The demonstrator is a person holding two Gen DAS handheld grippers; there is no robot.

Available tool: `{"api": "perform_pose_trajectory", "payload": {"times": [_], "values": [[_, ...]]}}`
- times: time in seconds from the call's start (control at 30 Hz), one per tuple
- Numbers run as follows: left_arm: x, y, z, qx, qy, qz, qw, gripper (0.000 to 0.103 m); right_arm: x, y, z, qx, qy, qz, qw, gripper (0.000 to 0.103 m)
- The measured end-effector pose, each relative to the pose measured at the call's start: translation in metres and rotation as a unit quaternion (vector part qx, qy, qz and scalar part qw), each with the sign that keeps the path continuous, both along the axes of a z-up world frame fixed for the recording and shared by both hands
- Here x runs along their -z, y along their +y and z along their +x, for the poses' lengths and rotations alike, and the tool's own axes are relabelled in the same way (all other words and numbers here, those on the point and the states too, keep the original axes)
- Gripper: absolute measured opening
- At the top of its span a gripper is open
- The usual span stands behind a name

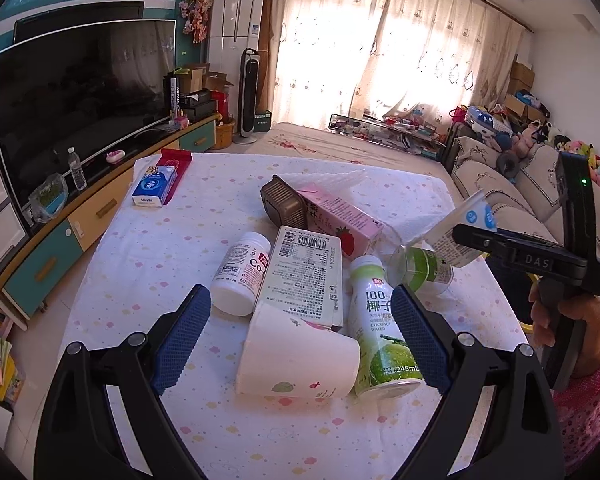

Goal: Collect trash
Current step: 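Grasp the white pudding cup with the right gripper and lift it, then carry the pudding cup over the bin and open the right gripper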

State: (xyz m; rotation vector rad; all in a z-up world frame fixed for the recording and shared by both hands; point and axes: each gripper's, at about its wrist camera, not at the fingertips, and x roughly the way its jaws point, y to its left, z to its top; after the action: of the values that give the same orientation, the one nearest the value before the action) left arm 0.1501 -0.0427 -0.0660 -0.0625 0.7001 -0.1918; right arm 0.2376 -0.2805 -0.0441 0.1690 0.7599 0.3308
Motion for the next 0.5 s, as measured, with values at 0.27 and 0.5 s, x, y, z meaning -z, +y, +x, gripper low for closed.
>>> {"api": "perform_pose_trajectory", "payload": {"times": [0.27, 0.5], "values": [[0.002, -0.003, 0.001, 0.003, 0.001, 0.001, 1.0000, 0.090, 0.032, -0.130, -0.022, 0.176, 0.021, -0.024, 0.984, 0.075], [0.008, -0.012, 0.002, 0.007, 0.008, 0.006, 0.9999, 0.090, 0.103, -0.206, -0.027, 0.283, 0.085, -0.057, 0.954, 0.075]]}}
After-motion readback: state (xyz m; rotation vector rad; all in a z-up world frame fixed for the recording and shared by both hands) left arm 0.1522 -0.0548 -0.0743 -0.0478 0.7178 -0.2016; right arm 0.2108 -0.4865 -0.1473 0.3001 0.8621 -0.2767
